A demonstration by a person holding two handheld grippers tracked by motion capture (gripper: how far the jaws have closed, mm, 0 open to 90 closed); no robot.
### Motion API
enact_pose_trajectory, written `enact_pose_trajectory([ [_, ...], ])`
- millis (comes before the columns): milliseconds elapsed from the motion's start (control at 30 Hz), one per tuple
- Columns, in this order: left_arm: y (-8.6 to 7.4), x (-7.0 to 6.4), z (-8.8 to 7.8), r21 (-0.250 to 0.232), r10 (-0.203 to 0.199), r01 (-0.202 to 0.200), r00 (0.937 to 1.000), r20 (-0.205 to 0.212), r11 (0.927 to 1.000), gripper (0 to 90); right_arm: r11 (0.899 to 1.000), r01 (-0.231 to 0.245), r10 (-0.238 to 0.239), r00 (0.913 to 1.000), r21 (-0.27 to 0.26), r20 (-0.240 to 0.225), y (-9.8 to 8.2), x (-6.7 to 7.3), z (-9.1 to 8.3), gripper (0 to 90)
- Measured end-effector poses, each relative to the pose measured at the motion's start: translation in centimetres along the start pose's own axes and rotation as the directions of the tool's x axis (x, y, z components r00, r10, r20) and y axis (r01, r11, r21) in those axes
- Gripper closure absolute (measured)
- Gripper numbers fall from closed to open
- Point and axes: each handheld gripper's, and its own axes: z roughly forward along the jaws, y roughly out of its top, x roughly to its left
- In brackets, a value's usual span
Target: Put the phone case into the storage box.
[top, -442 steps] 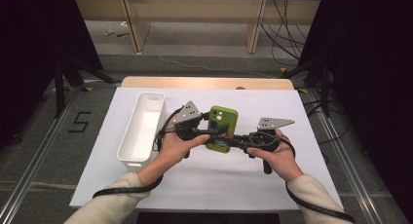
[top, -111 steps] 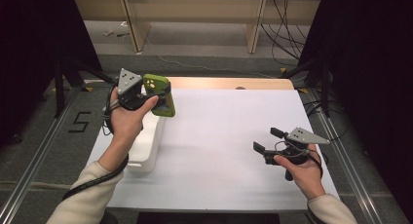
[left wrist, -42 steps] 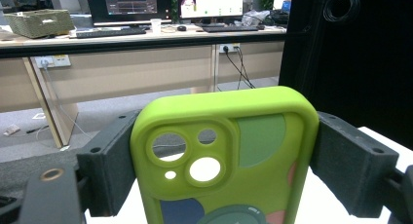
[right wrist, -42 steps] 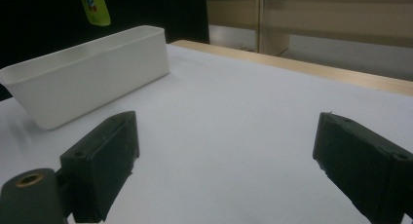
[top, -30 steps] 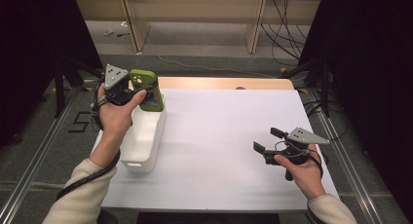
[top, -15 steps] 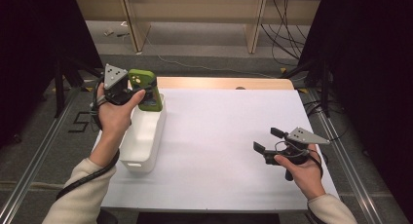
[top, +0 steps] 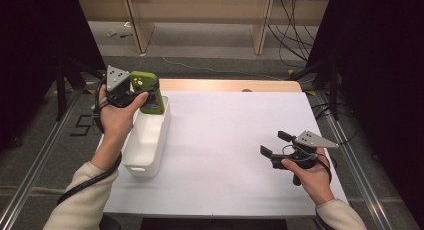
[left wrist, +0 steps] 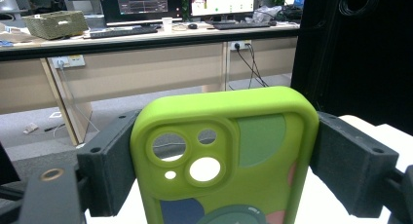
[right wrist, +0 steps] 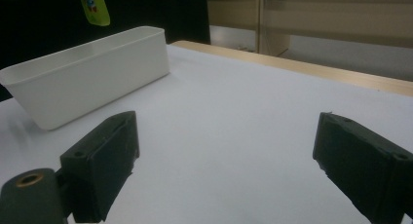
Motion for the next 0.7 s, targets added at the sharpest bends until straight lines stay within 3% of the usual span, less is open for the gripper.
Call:
enact_pose_trajectory([
  [700, -0.3, 0.7, 1.1, 0.017, 0.029, -0.028, 0.9994, -0.017, 0.9995, 16.5, 1.000, -0.001, 0.001, 1.0000, 0.002, 0.002, 0.0, 0.0, 0.0, 10.7],
])
